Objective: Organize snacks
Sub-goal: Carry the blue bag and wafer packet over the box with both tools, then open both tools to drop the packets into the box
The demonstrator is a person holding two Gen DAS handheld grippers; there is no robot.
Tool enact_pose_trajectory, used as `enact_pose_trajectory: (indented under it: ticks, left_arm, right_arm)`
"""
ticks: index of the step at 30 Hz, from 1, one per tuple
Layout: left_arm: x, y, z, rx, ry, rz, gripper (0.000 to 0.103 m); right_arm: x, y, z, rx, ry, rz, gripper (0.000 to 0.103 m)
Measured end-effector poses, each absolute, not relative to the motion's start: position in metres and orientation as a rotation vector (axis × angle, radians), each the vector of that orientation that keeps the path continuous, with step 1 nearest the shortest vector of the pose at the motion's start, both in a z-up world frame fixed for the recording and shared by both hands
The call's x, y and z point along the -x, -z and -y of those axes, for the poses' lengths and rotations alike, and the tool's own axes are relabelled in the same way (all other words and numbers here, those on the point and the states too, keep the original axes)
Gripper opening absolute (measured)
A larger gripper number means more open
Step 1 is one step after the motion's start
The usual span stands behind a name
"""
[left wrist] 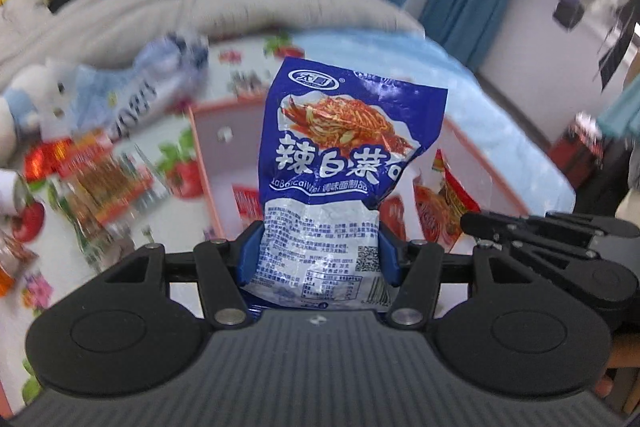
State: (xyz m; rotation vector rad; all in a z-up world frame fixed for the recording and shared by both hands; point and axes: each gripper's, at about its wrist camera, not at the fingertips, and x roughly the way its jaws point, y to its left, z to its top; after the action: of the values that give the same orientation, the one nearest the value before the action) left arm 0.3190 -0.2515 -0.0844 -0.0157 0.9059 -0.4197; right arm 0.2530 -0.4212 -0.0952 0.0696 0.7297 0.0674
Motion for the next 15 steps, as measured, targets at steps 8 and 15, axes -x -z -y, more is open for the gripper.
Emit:
enact_pose_trajectory:
  ticks: [8,15]
  left_arm:
    - [-0.320,0.115,0.249,-0.001,0.432,-0.999,0.072]
    - [-0.326,0.102,0.233,0.076,0.434,-0.960,0.086]
  right_arm:
    - [-0.247,0.125,0.424,-0.083,-0.030,-0.808,0.011]
    - [-0.243,0.128,0.439,-0.140,-0.019,-0.804,0.057]
